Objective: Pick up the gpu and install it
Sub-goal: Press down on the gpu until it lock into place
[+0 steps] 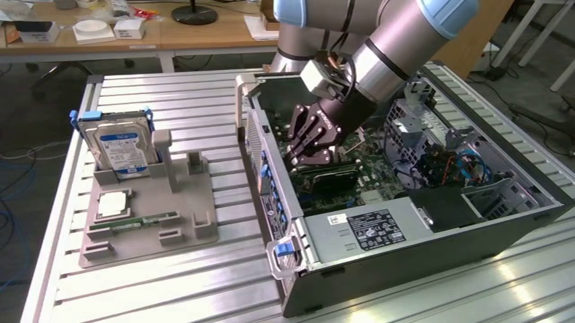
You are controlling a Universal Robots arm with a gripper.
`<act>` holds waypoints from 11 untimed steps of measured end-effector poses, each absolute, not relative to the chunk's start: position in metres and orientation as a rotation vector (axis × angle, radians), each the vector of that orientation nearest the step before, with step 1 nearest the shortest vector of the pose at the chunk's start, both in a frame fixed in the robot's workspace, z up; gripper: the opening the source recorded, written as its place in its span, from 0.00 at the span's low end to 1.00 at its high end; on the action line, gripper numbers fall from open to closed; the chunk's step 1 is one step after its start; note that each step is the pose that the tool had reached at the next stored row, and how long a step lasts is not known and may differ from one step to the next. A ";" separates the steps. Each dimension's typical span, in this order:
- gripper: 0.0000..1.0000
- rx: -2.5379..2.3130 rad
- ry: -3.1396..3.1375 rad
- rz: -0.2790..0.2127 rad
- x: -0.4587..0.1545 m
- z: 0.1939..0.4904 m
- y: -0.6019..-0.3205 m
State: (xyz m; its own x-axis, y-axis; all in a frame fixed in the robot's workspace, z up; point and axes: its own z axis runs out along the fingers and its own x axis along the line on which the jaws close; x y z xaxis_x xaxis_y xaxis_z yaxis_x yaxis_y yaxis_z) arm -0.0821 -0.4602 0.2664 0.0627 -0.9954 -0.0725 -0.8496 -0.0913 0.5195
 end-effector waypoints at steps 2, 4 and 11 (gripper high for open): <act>0.10 2.007 -1.847 -0.598 -0.082 0.266 -0.460; 0.10 2.007 -1.845 -0.601 -0.081 0.265 -0.460; 0.10 2.019 -1.844 -0.628 -0.068 0.264 -0.460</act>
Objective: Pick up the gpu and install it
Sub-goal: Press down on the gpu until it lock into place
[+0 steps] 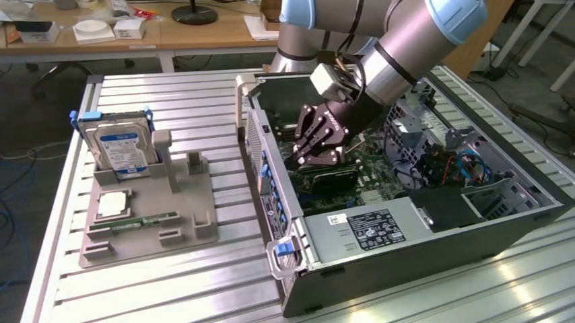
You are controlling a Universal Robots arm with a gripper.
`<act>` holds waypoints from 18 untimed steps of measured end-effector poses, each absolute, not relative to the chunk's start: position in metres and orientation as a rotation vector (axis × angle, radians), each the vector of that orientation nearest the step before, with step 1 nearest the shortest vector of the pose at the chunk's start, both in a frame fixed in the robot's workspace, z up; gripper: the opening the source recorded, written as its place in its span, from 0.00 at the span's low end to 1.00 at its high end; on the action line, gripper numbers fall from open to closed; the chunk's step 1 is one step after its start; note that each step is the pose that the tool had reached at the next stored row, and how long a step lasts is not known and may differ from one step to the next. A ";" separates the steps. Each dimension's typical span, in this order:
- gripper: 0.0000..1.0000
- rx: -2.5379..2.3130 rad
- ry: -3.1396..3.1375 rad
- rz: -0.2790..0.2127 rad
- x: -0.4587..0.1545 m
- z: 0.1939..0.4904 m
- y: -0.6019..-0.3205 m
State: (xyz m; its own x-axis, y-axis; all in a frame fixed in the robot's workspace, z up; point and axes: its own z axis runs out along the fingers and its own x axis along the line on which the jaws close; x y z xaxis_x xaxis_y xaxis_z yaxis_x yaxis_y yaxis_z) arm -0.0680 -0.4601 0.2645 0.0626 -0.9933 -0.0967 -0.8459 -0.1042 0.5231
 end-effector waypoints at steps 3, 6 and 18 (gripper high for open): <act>0.10 2.029 -1.842 -0.628 -0.068 0.264 -0.460; 0.10 2.057 -1.848 -0.602 -0.068 0.263 -0.460; 0.10 2.119 -1.875 -0.527 -0.068 0.255 -0.460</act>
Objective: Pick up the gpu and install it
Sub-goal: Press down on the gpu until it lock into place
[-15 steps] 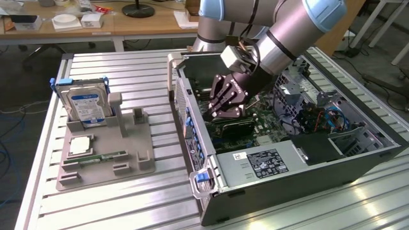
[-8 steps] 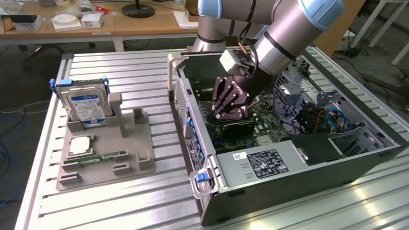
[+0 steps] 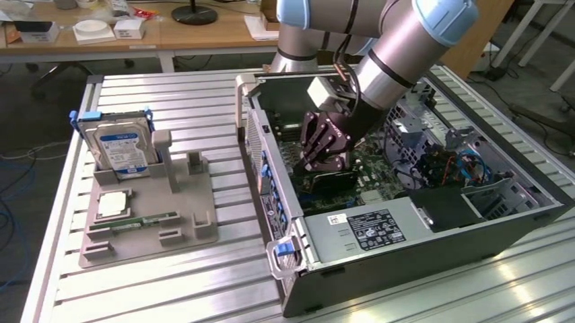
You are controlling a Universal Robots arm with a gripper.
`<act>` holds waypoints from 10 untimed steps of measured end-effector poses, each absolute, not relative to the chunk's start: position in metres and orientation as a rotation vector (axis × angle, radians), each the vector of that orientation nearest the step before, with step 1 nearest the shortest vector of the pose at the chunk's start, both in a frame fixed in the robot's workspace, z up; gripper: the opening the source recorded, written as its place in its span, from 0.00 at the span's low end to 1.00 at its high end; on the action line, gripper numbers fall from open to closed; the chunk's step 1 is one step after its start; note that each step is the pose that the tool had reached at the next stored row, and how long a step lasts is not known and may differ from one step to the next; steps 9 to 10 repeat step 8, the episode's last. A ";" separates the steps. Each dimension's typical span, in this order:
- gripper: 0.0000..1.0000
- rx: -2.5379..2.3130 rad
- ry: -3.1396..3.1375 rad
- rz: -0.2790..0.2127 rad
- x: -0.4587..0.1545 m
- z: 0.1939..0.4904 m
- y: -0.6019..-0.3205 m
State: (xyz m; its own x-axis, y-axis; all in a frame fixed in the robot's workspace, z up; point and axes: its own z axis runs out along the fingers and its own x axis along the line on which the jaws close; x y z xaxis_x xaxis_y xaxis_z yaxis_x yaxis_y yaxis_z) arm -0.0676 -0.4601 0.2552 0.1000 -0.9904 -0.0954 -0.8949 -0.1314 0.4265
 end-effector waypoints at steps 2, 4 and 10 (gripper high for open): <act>0.10 2.119 -1.875 -0.527 -0.068 0.255 -0.460; 0.10 2.119 -1.875 -0.527 -0.067 0.255 -0.460; 0.10 2.119 -1.875 -0.527 -0.067 0.255 -0.460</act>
